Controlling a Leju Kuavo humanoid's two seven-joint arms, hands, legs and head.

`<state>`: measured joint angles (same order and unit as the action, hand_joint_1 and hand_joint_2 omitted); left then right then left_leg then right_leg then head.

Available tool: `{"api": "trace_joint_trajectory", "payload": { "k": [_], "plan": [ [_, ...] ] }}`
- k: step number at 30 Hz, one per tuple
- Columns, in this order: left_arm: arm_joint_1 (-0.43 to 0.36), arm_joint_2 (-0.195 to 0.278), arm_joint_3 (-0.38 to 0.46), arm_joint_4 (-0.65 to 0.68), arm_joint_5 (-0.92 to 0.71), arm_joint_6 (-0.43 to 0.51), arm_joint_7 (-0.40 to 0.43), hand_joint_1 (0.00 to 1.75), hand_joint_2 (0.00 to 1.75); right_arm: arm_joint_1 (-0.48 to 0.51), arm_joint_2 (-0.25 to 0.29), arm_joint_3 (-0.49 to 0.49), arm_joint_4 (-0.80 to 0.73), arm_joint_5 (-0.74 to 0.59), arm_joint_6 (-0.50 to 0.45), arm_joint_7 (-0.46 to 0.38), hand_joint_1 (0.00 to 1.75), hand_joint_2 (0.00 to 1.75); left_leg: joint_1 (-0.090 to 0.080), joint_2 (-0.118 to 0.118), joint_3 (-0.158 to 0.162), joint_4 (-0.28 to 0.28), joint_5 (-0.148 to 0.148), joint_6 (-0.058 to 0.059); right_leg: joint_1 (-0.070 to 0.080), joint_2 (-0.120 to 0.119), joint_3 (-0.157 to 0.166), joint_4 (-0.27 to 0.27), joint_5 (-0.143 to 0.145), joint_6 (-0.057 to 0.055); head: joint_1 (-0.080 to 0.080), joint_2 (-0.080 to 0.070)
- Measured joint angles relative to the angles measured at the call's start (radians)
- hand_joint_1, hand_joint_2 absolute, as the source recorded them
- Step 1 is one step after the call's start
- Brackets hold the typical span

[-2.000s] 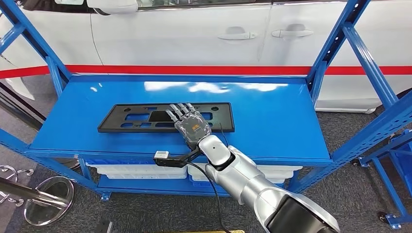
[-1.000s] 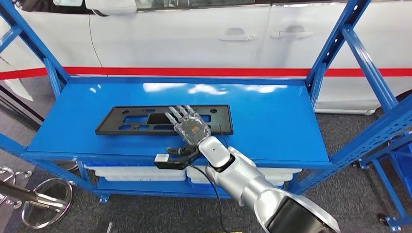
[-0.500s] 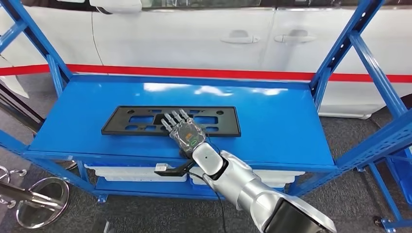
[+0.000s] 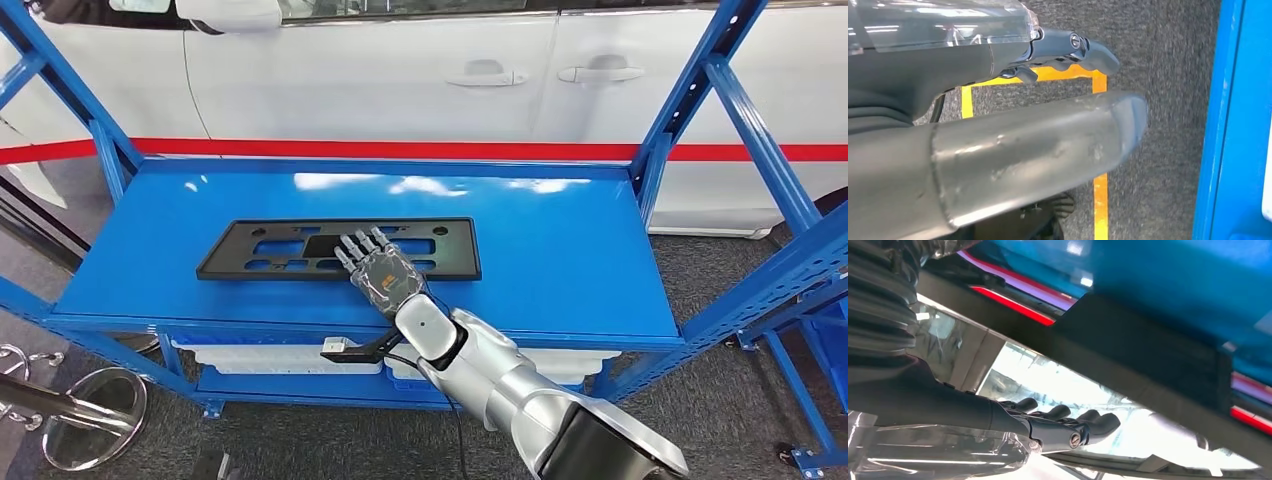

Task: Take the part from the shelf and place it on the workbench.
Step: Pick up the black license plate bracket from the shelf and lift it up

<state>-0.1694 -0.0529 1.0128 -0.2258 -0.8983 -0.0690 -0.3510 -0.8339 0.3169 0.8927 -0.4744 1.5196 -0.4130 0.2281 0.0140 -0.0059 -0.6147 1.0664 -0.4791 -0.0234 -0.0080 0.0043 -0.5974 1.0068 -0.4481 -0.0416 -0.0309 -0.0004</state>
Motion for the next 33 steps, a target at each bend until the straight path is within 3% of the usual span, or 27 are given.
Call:
{"api": "trace_joint_trajectory", "payload": {
  "k": [3,4,5,8,10,14,16,18,19,20,21,23,25,28,30,32,33],
  "plan": [
    [0.001,0.002,0.0,0.0,0.003,0.0,0.0,0.0,0.0,0.0,0.004,0.004,0.011,0.011,0.003,0.009,0.0,1.75,0.003,0.001,-0.082,0.181,-0.085,-0.012,0.001,-0.001,0.001,-0.001,0.0,-0.005,0.0,0.0],
    [0.001,0.003,0.0,0.0,0.004,0.0,0.0,0.0,0.0,-0.001,0.005,0.006,0.015,0.017,0.007,0.016,0.0,1.75,0.003,0.001,-0.099,0.215,-0.091,-0.014,0.002,-0.001,0.001,0.0,0.0,-0.005,0.0,0.0],
    [0.001,0.003,-0.001,0.0,0.005,0.0,0.0,0.0,0.0,-0.003,0.006,0.007,0.02,0.023,0.014,0.024,0.0,1.75,0.004,0.001,-0.098,0.213,-0.077,-0.014,0.002,-0.001,0.001,0.001,-0.001,-0.005,0.0,0.0],
    [-0.004,0.005,-0.002,0.0,0.007,0.0,-0.002,0.0,0.0,-0.014,0.014,0.009,0.028,0.037,0.038,0.046,0.0,1.75,0.004,0.001,-0.012,0.037,0.016,-0.007,0.002,0.002,0.004,0.005,-0.005,-0.001,0.0,0.0],
    [-0.009,0.005,-0.004,0.0,0.011,0.0,-0.004,0.0,0.0,-0.022,0.018,0.01,0.036,0.043,0.054,0.059,0.0,1.75,-0.001,0.0,0.026,-0.045,0.038,0.003,0.005,0.002,0.001,0.009,-0.007,0.007,0.0,0.0],
    [-0.009,0.007,-0.006,0.0,0.019,0.0,-0.007,0.0,0.0,-0.041,0.025,0.01,0.056,0.04,0.099,0.091,0.0,1.75,0.0,0.0,0.03,-0.063,0.044,0.025,0.008,0.002,-0.008,0.021,-0.016,0.027,0.0,0.0],
    [-0.01,0.007,-0.007,0.0,0.023,0.0,-0.01,0.0,0.0,-0.053,0.025,0.008,0.069,0.028,0.121,0.107,0.0,1.75,0.003,0.002,0.032,-0.07,0.049,0.038,0.005,0.001,-0.044,0.103,-0.067,0.035,0.0,0.0],
    [-0.009,0.008,-0.007,0.0,0.028,0.0,-0.012,0.0,0.0,-0.062,0.017,0.003,0.086,0.016,0.137,0.122,0.0,1.75,0.002,0.002,0.03,-0.07,0.049,0.043,0.003,0.001,-0.108,0.236,-0.126,0.04,0.0,0.0],
    [-0.008,0.009,-0.007,0.0,0.032,0.0,-0.012,0.0,0.0,-0.065,0.01,-0.002,0.094,0.011,0.144,0.129,0.0,1.75,0.002,0.002,0.03,-0.069,0.049,0.044,0.002,0.001,-0.131,0.28,-0.136,0.041,0.0,0.0],
    [-0.007,0.009,-0.007,0.0,0.035,0.0,-0.014,0.0,0.0,-0.069,0.002,-0.009,0.102,0.006,0.149,0.137,0.0,1.75,0.001,0.002,0.031,-0.069,0.049,0.044,0.002,0.001,-0.138,0.289,-0.127,0.041,0.0,0.0],
    [-0.006,0.01,-0.007,0.0,0.037,0.0,-0.015,0.0,0.0,-0.075,-0.004,-0.016,0.108,0.001,0.153,0.143,0.0,1.75,0.001,0.001,0.032,-0.068,0.048,0.043,0.002,0.001,-0.125,0.26,-0.1,0.039,0.0,0.0],
    [-0.005,0.011,-0.007,0.0,0.042,0.0,-0.018,0.0,0.0,-0.09,-0.017,-0.035,0.117,-0.007,0.16,0.151,0.0,1.75,0.0,0.0,0.034,-0.066,0.046,0.04,0.003,0.001,-0.063,0.126,-0.032,0.031,0.0,0.0],
    [-0.004,0.011,-0.007,0.0,0.046,0.0,-0.021,0.0,0.0,-0.102,-0.028,-0.053,0.123,-0.01,0.163,0.156,0.0,1.75,-0.004,-0.001,0.032,-0.062,0.043,0.033,0.006,0.0,-0.018,0.027,0.001,0.024,0.0,0.0],
    [-0.001,0.014,-0.007,0.0,0.049,0.0,-0.023,0.0,0.0,-0.111,-0.039,-0.071,0.129,-0.011,0.164,0.158,0.0,1.75,-0.005,0.0,0.028,-0.061,0.04,0.018,0.007,0.001,-0.011,0.006,0.005,0.015,0.0,0.0],
    [0.0,0.015,-0.007,0.0,0.05,-0.001,-0.024,0.0,0.0,-0.117,-0.043,-0.077,0.132,-0.011,0.164,0.159,0.0,1.75,-0.002,0.001,0.016,-0.03,0.015,0.008,0.002,0.0,-0.007,-0.002,0.01,0.004,0.0,0.0],
    [0.001,0.017,-0.007,0.0,0.053,-0.001,-0.026,0.0,0.0,-0.121,-0.044,-0.083,0.134,-0.01,0.164,0.16,0.0,1.75,0.0,0.001,-0.031,0.077,-0.046,-0.002,0.001,-0.001,-0.006,-0.006,0.012,-0.002,0.0,0.0],
    [0.001,0.018,-0.007,0.0,0.054,-0.001,-0.028,0.0,0.0,-0.121,-0.045,-0.085,0.136,-0.009,0.165,0.16,0.34,1.75,0.002,0.001,-0.063,0.146,-0.076,-0.006,0.001,-0.001,-0.006,-0.005,0.012,-0.003,0.0,0.0]
  ]
}}
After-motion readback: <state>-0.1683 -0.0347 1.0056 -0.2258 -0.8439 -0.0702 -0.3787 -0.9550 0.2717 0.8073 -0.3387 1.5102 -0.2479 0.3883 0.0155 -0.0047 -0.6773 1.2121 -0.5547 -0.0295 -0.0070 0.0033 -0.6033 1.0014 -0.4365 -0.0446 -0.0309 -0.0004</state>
